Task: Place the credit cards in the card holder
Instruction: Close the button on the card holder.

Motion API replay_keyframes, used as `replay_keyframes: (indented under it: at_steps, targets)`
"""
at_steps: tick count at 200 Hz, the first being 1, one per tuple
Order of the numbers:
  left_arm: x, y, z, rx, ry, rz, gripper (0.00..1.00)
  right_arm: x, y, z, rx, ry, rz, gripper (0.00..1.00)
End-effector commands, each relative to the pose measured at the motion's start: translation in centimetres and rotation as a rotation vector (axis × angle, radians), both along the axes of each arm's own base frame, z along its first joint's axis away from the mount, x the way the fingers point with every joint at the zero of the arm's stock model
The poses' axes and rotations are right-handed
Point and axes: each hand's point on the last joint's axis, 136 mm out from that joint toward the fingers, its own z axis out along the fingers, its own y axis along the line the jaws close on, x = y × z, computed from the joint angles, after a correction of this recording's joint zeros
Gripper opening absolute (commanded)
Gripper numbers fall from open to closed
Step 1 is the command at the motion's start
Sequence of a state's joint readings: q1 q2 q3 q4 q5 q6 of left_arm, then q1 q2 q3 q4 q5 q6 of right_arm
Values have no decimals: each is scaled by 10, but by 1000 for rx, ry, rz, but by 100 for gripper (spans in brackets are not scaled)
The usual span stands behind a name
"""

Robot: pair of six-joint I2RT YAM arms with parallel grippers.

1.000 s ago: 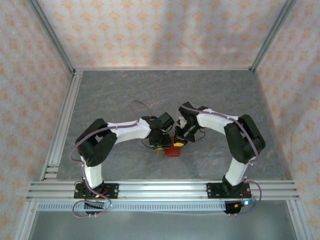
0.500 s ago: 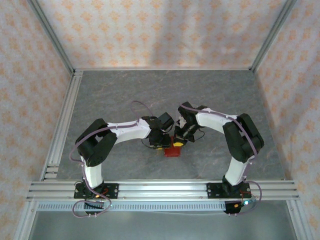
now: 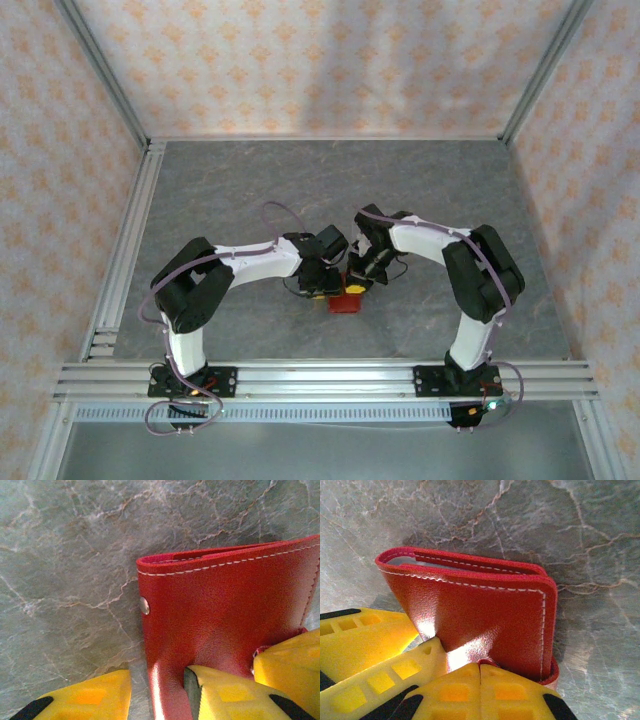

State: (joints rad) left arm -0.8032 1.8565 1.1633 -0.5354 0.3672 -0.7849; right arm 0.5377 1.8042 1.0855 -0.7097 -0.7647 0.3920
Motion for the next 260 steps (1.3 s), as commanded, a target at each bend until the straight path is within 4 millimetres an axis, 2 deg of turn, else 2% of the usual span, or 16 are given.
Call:
replay_keyframes:
  at_steps: [1,56,99,142,260]
  targets:
    - [-13,9,-11,42,29,-3,37,8,-22,-31,-136,-55,-16,0]
    - [-12,13,11,-38,-3,40,37,13,-14,-9,-52,-87,-21,0]
    - [-11,10,10,-75,-2,41,37,7,-1,6,36,-37,1,0]
    - [-11,7,6,-93,-5,39,38,6,-4,13,69,9,-8,0]
    - [-8,7,2,-108,7,39,38,10,-6,5,40,43,-1,0]
